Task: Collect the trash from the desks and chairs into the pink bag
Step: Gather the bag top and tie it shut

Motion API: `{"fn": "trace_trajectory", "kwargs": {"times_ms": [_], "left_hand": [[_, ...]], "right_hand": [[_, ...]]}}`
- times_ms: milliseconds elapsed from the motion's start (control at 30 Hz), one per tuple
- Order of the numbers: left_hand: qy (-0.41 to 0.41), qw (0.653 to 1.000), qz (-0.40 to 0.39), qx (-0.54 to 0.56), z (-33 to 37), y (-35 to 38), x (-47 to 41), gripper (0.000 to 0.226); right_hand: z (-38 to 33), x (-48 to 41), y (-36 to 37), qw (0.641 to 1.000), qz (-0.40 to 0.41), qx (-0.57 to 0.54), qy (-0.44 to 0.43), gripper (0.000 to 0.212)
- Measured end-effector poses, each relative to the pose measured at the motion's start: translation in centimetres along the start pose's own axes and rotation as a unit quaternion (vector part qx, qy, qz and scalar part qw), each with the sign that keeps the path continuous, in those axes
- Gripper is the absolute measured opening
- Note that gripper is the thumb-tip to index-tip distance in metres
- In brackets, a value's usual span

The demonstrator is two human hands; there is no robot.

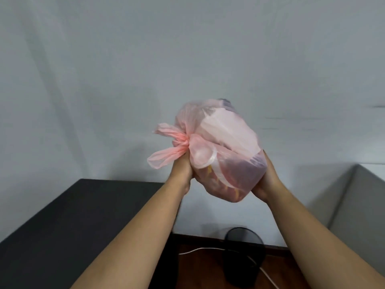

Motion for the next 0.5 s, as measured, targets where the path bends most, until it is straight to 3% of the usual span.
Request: {"fn": "trace_trajectory", "kwargs": {"times_ms": [267, 500], "left_hand": [[-0.099, 0.993, -0.06, 0.023, -10.8, 16.7, -11.6, 0.037], [-0.216, 0.969, -0.112, -0.035, -18.7, 18.6, -18.4, 0.031]], "right_hand": [[0.2, 1.7, -21.6, 0.992, 0.09, 0.063, 0.069, 0.031], [6.9, -1.4, -30.8, 0.976, 0.14, -0.003, 0.169, 0.035]]}}
Point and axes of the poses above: each hand's wrist, its own x-axis away from the middle knuckle, its own y-axis out of the palm, z = x × y, the point moved 4 cm from there along -x, towards the middle knuckle, and after that the axes turned 15 degrees about -z, right-handed, at the moved point
